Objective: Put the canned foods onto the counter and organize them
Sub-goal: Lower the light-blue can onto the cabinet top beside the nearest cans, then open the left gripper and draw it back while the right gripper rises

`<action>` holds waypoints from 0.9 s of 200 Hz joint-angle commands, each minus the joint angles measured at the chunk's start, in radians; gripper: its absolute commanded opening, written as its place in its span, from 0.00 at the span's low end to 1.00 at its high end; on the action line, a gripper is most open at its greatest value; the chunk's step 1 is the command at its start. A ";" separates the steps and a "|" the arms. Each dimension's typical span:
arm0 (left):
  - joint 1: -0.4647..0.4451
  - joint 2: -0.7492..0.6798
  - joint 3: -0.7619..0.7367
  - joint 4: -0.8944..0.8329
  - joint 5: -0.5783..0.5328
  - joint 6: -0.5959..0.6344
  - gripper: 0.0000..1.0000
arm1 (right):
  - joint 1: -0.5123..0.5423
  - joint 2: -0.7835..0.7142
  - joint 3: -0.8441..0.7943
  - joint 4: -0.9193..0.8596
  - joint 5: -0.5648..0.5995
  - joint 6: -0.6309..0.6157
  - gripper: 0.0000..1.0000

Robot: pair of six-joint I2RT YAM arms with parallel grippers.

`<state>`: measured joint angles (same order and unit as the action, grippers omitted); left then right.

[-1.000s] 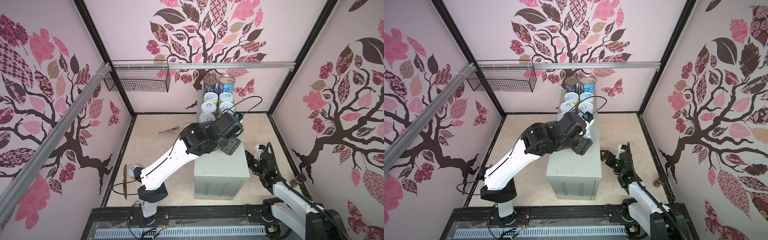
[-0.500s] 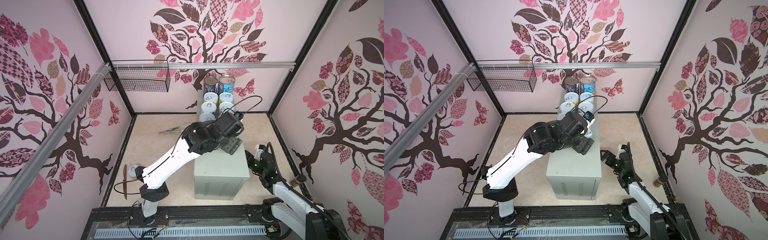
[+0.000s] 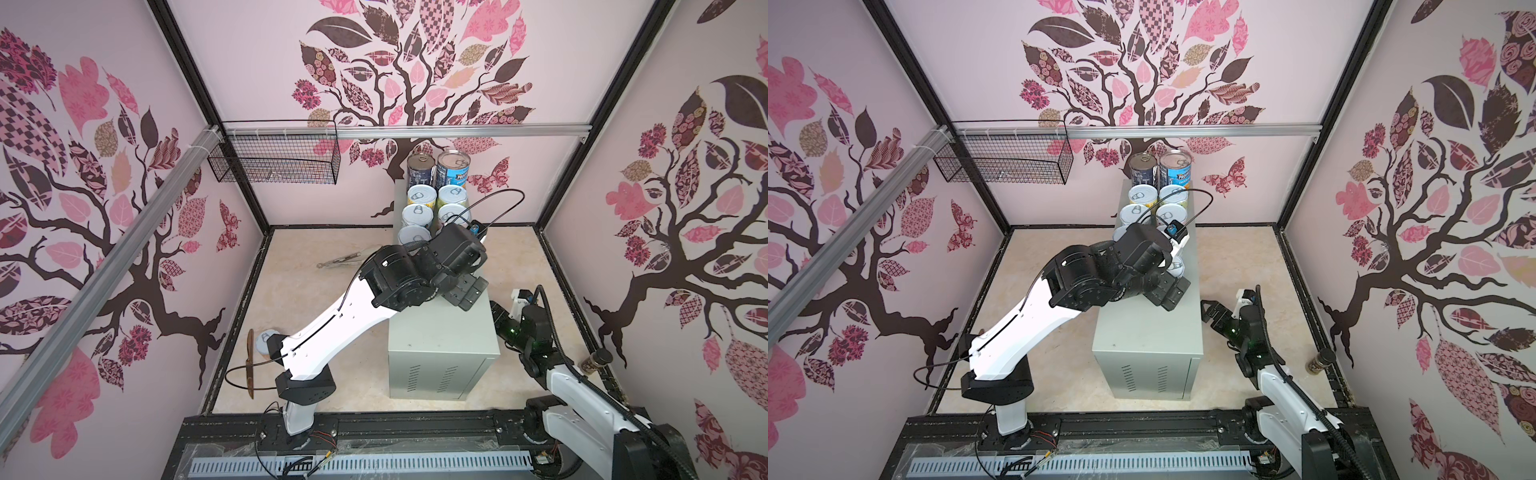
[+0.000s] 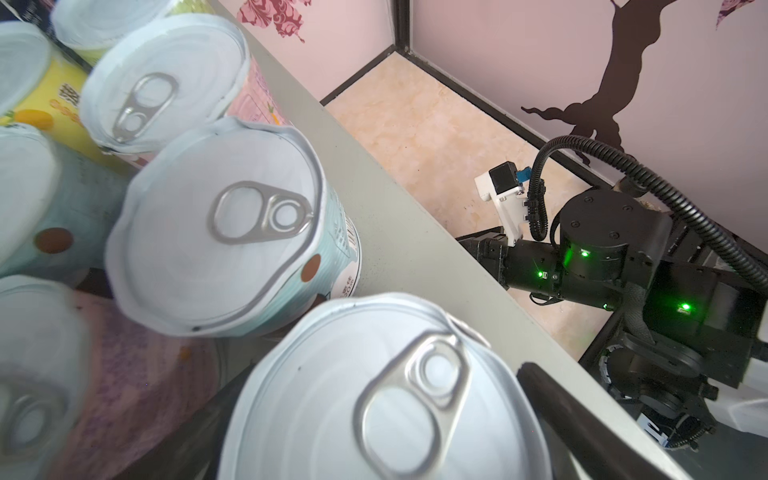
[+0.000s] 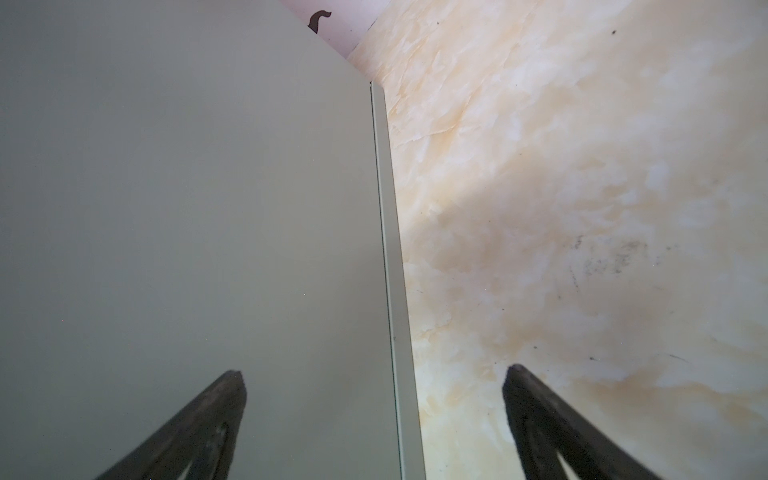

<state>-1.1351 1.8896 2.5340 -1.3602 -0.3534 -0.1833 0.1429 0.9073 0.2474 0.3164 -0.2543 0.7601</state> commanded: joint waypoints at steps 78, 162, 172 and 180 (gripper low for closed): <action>-0.038 -0.328 -0.126 0.125 -0.174 0.023 0.98 | 0.006 -0.137 0.150 -0.217 0.109 -0.018 1.00; 0.482 -0.662 -0.670 0.305 0.191 -0.124 0.98 | 0.006 -0.128 0.308 -0.292 0.162 -0.059 1.00; 0.550 -0.675 -0.733 0.329 0.245 -0.135 0.98 | 0.006 -0.106 0.314 -0.283 0.162 -0.060 1.00; 0.598 -0.682 -0.784 0.347 0.271 -0.142 0.98 | 0.006 -0.090 0.319 -0.272 0.163 -0.060 1.00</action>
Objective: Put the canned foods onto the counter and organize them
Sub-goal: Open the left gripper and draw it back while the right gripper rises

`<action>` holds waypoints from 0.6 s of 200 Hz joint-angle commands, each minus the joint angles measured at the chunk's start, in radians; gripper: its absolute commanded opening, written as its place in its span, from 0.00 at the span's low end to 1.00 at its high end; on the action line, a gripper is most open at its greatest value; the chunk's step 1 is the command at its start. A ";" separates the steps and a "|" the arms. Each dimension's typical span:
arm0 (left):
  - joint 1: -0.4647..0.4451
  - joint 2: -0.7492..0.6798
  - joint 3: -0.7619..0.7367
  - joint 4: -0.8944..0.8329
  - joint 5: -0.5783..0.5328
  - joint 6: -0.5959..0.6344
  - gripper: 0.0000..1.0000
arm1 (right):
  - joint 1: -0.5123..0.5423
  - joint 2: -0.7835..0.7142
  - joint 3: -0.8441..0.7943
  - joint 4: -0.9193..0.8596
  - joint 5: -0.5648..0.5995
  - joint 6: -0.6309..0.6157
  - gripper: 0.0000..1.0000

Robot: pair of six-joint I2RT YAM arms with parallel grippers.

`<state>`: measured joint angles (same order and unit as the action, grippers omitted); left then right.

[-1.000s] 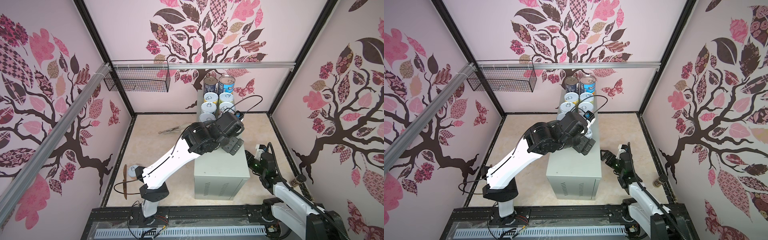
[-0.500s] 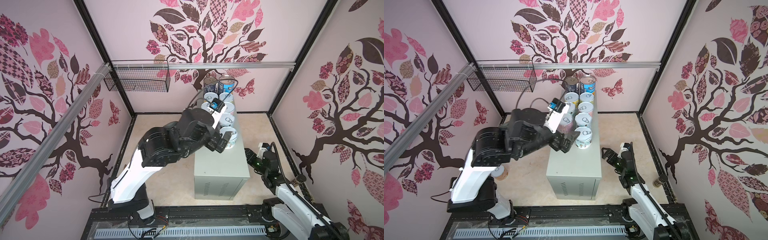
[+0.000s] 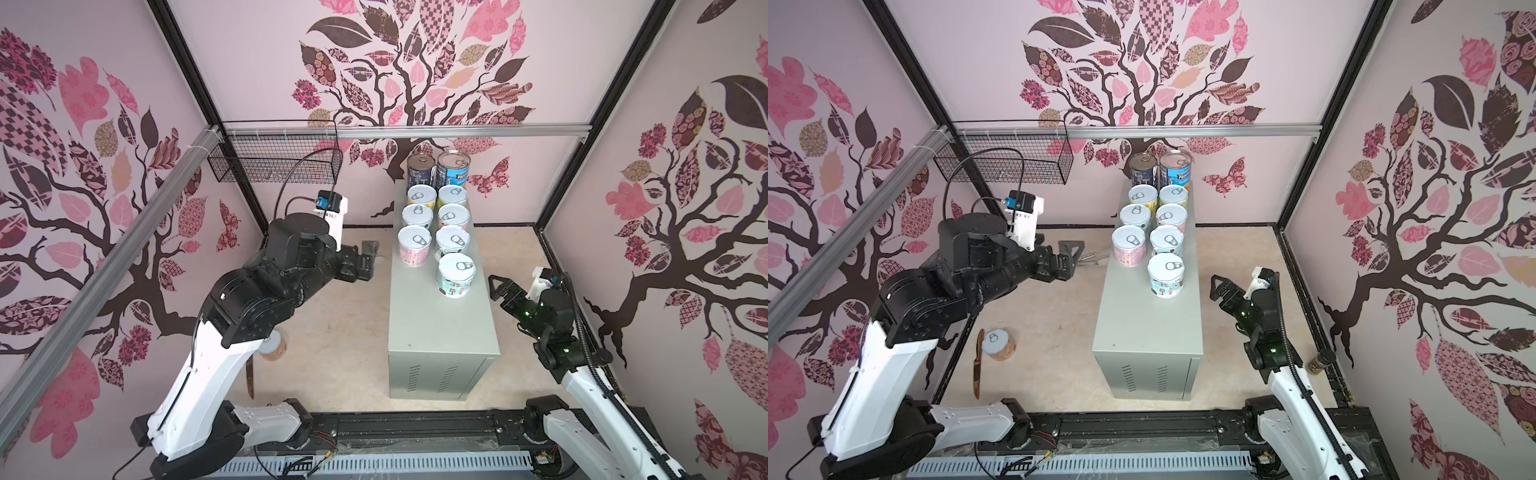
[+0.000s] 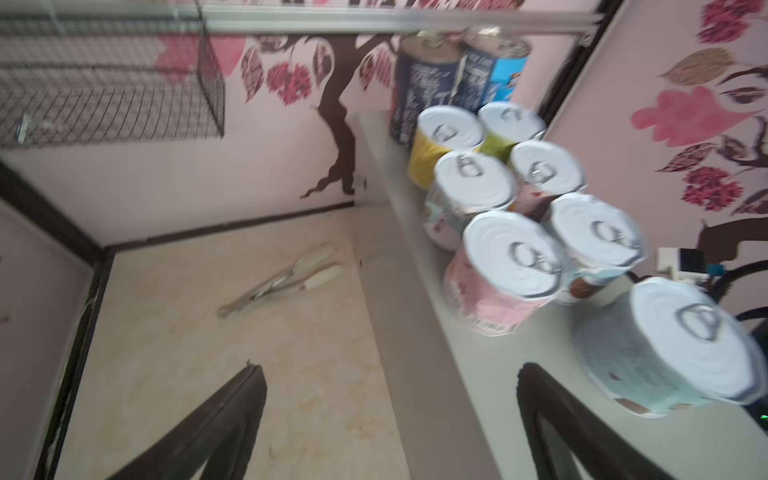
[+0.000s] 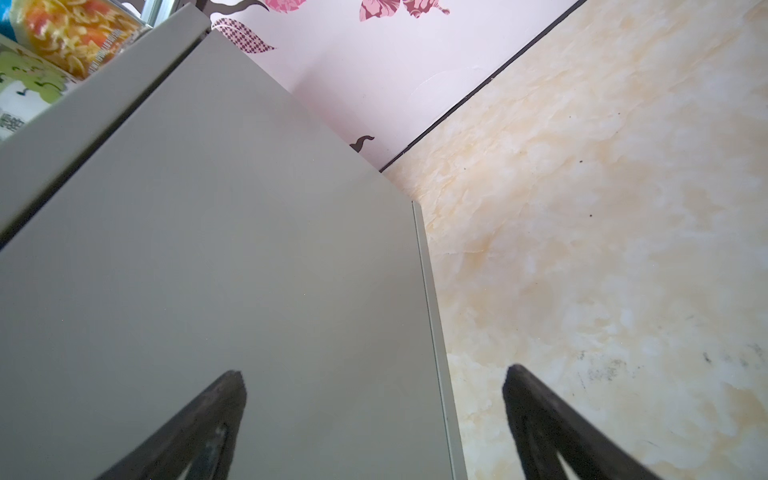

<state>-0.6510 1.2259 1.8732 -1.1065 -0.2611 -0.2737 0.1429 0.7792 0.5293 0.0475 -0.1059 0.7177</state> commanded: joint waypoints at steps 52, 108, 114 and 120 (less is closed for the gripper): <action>0.333 -0.044 -0.446 0.292 0.216 -0.170 0.98 | 0.006 0.187 0.064 0.072 0.035 -0.024 1.00; 0.412 0.053 -0.682 0.443 0.087 -0.283 0.98 | 0.006 0.350 0.028 0.199 -0.007 0.046 1.00; 0.429 0.066 -0.697 0.452 0.077 -0.296 0.98 | 0.006 0.363 0.021 0.213 -0.013 0.051 1.00; 0.445 0.080 -0.708 0.459 0.066 -0.309 0.98 | 0.006 0.374 0.012 0.225 -0.017 0.055 1.00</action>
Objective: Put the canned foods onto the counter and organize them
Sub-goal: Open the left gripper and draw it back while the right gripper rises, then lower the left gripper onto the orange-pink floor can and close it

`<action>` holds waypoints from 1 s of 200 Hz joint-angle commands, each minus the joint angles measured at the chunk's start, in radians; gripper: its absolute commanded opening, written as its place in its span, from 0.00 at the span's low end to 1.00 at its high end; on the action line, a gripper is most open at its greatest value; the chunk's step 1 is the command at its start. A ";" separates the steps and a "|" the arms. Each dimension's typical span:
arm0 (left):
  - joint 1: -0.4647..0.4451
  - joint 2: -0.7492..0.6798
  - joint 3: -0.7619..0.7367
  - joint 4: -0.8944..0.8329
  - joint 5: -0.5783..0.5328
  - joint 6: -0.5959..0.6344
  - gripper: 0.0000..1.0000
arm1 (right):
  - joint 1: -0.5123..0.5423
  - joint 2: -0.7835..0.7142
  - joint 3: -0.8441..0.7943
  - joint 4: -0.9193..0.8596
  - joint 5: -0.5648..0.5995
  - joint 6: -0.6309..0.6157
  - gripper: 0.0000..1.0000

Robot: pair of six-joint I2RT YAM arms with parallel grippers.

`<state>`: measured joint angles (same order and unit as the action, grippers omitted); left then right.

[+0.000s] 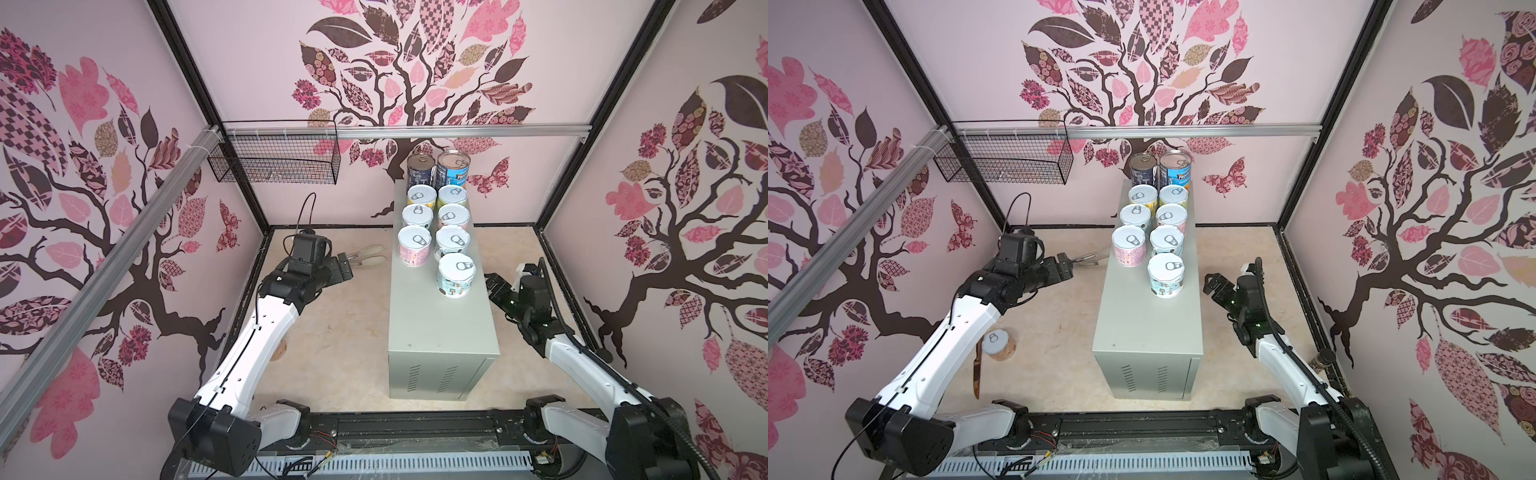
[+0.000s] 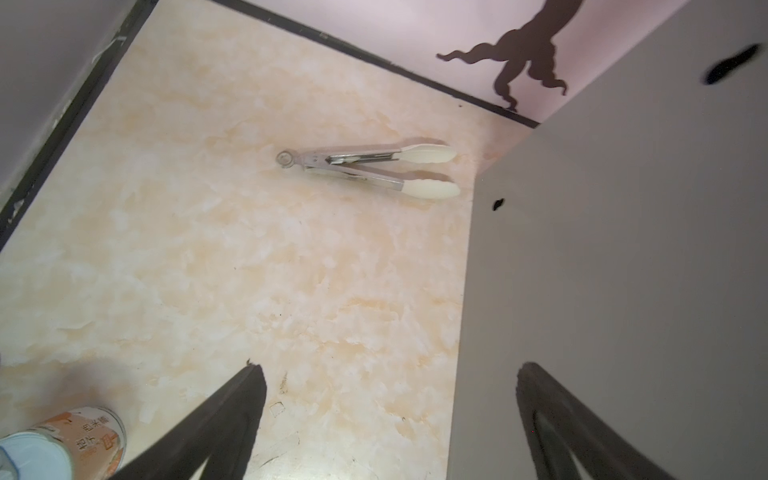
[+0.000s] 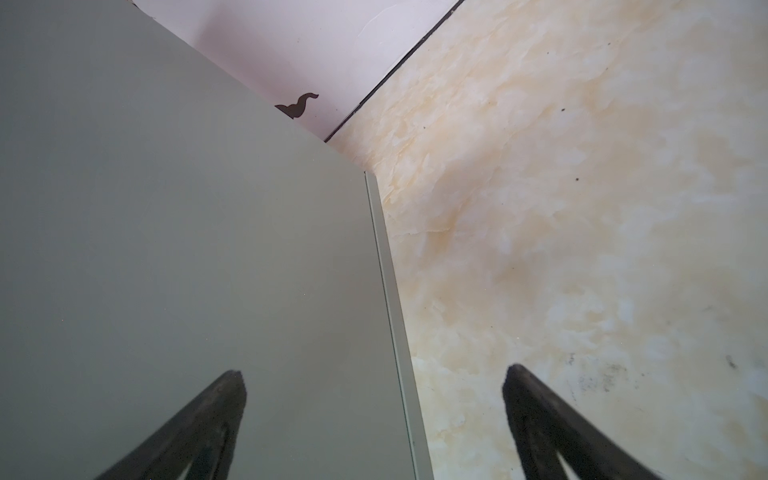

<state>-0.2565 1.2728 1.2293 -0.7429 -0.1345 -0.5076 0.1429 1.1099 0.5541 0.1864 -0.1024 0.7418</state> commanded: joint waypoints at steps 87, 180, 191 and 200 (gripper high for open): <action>0.227 0.226 -0.086 -0.028 -0.342 -0.287 0.98 | 0.007 0.118 -0.066 0.165 -0.087 0.068 1.00; 0.385 0.229 -0.216 -0.051 -0.383 -0.453 0.98 | 0.006 0.084 -0.085 0.156 -0.106 0.061 1.00; 0.386 0.217 -0.212 -0.070 -0.416 -0.471 0.98 | 0.006 0.085 -0.085 0.156 -0.109 0.062 1.00; 0.389 0.204 -0.213 -0.084 -0.442 -0.488 0.98 | 0.006 0.086 -0.085 0.157 -0.111 0.062 1.00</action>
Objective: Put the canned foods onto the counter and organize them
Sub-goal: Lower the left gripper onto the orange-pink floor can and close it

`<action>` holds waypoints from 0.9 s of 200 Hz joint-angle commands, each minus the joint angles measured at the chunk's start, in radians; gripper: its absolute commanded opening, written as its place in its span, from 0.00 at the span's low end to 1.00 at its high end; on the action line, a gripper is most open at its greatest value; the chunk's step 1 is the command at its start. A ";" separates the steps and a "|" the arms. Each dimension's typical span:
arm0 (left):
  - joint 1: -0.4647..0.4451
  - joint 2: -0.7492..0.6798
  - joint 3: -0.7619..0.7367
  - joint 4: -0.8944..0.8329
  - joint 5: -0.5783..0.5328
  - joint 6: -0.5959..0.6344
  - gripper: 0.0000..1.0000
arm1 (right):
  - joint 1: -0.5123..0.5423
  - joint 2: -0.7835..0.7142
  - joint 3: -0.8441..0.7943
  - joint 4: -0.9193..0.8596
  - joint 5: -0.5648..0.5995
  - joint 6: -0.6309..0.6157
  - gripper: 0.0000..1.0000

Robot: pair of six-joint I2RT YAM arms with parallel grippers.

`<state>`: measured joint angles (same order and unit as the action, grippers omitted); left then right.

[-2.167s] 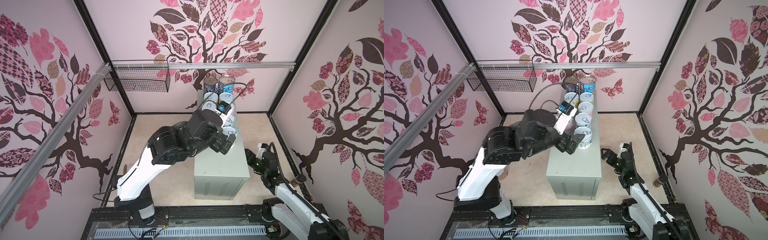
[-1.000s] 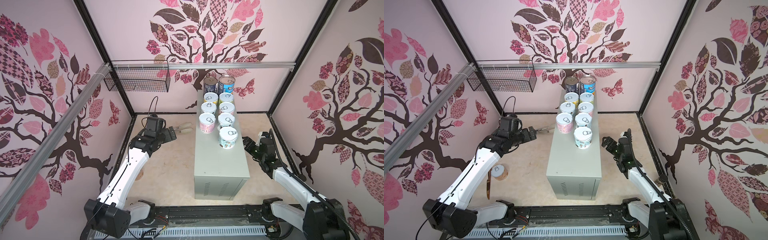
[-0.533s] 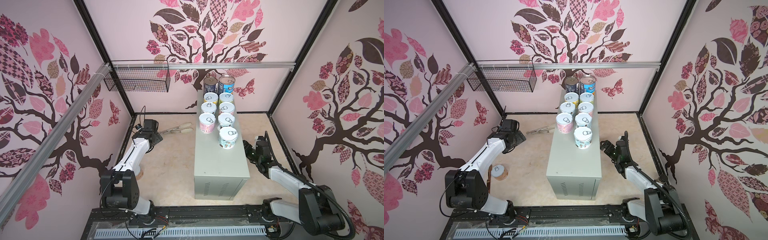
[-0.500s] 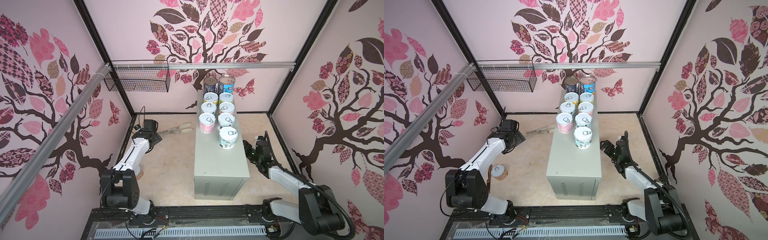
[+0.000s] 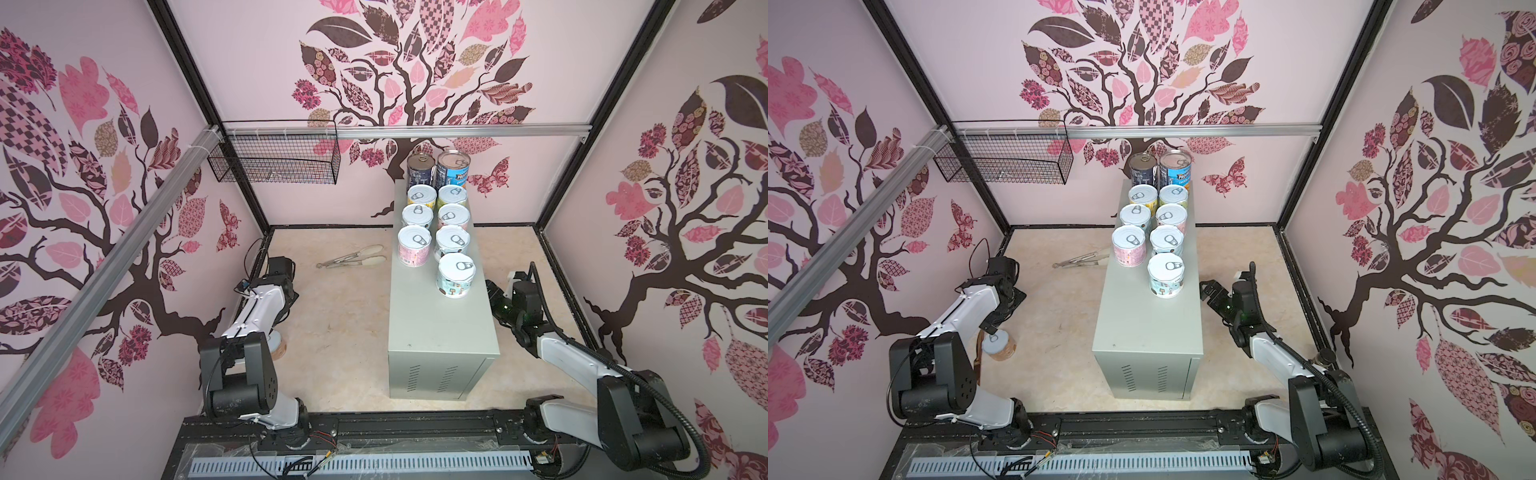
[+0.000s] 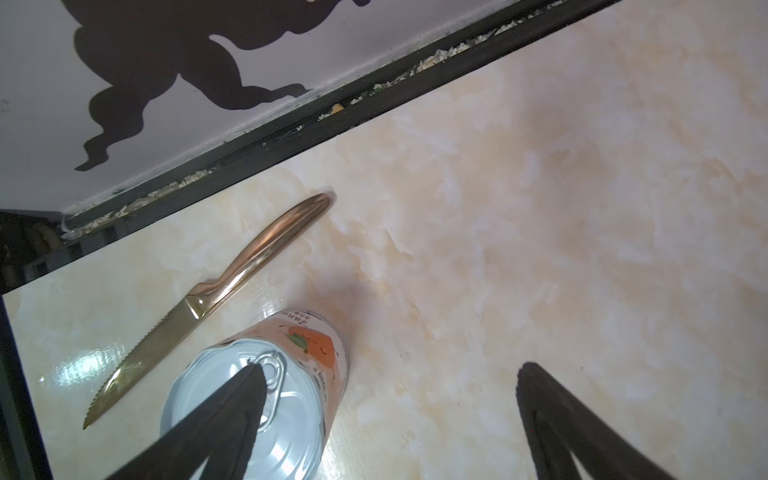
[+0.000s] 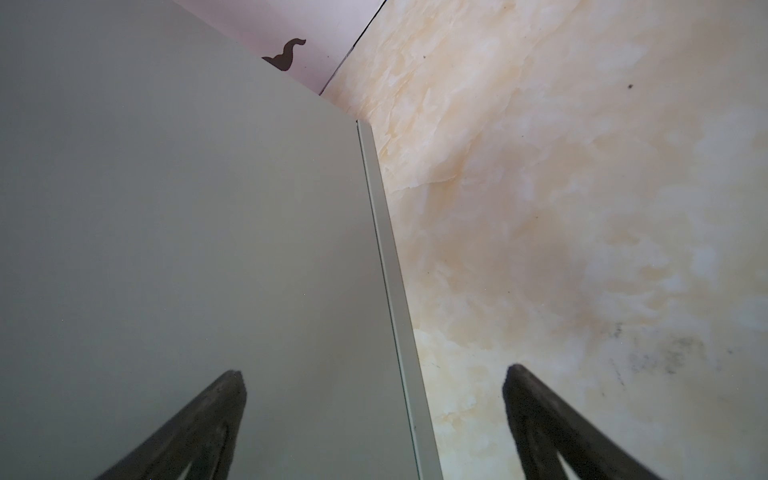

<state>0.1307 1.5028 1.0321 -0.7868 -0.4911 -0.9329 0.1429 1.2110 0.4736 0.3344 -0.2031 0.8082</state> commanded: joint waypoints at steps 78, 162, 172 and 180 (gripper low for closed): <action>0.158 -0.102 -0.149 0.007 0.048 -0.129 0.98 | 0.009 -0.014 -0.007 0.015 -0.023 0.002 1.00; 0.156 -0.018 -0.161 0.046 0.137 -0.115 0.98 | 0.012 -0.021 -0.013 0.020 -0.017 0.000 1.00; 0.155 -0.016 -0.169 0.048 0.139 -0.121 0.98 | 0.011 -0.018 -0.013 0.023 -0.018 0.002 1.00; 0.154 -0.020 -0.173 0.052 0.143 -0.126 0.98 | 0.010 -0.018 -0.015 0.026 -0.018 0.003 1.00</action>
<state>0.2901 1.4647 0.8989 -0.7650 -0.4145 -1.0397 0.1478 1.2110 0.4698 0.3412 -0.2173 0.8089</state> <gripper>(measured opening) 0.979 0.999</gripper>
